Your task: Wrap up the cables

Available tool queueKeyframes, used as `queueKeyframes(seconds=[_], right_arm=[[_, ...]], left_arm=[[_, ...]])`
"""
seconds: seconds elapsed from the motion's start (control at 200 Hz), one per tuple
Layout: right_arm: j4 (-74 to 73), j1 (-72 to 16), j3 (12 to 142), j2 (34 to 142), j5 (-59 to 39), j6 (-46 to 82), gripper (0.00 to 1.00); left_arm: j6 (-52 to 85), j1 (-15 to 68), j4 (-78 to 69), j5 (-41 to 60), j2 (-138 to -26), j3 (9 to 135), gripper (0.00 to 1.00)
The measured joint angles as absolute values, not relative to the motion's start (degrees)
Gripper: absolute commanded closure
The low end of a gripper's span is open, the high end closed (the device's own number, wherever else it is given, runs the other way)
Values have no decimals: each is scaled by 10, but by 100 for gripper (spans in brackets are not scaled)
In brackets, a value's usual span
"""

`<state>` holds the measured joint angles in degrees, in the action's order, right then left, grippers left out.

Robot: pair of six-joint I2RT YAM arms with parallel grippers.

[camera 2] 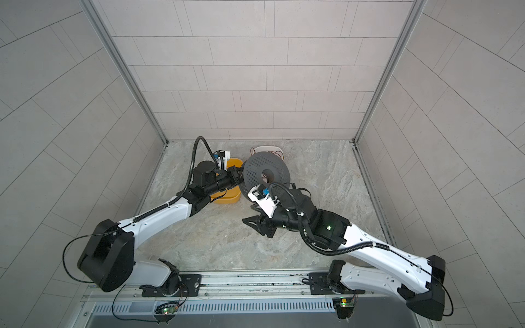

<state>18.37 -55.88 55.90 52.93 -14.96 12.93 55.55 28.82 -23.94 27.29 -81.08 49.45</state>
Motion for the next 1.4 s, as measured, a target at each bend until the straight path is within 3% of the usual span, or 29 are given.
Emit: queueKeyframes(seconds=[0.23,0.49,1.026,1.401], right_arm=[[221,-464,560,450,-96,157,48],[230,-296,550,437,-149,222,48],[215,-230,416,413,-130,274,46],[100,-206,289,498,-119,323,44]], left_arm=[[556,279,-243,296,-811,495,100],[574,273,-275,317,-815,490,100],[596,264,-303,329,-832,485,100],[598,262,-301,330,-826,485,100]])
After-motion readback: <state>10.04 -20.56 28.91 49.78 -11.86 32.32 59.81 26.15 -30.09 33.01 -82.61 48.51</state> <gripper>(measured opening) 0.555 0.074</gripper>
